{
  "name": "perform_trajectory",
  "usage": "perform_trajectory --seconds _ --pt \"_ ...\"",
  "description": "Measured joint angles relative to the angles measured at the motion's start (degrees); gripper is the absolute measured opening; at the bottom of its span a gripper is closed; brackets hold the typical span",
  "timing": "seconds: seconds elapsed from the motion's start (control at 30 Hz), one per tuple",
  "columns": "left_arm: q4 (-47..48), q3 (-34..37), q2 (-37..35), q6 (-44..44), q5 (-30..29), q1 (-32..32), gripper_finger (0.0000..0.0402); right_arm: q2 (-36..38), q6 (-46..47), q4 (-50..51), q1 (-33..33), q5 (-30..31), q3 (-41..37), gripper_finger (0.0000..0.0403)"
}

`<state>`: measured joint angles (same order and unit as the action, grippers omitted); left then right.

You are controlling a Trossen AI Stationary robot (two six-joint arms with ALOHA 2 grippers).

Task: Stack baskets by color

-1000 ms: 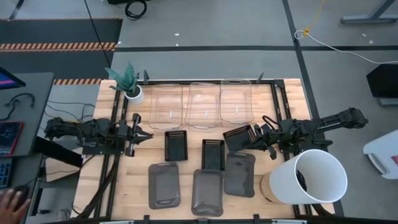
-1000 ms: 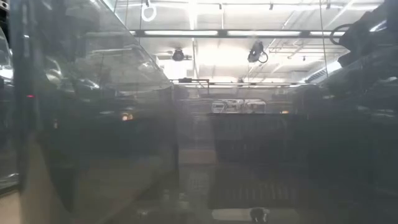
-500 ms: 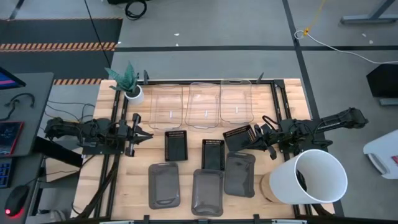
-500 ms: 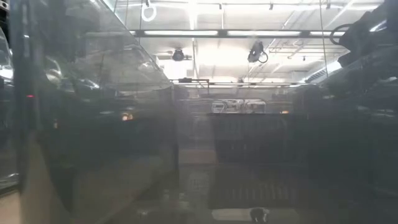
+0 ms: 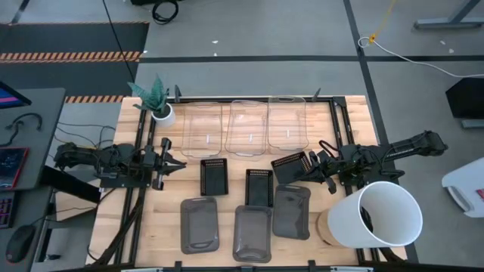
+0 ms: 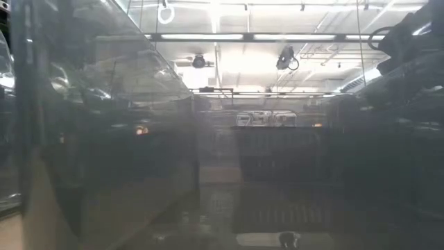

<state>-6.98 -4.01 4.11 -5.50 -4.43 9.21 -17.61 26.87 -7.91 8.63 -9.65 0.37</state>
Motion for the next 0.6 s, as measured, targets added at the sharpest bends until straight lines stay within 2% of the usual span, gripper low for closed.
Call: perform_trajectory --seconds 0.6 --pt "0.0 0.0 0.0 0.0 0.0 0.0 0.0036 0.0 0.0 0.0 0.0 0.0 0.0 0.0013"
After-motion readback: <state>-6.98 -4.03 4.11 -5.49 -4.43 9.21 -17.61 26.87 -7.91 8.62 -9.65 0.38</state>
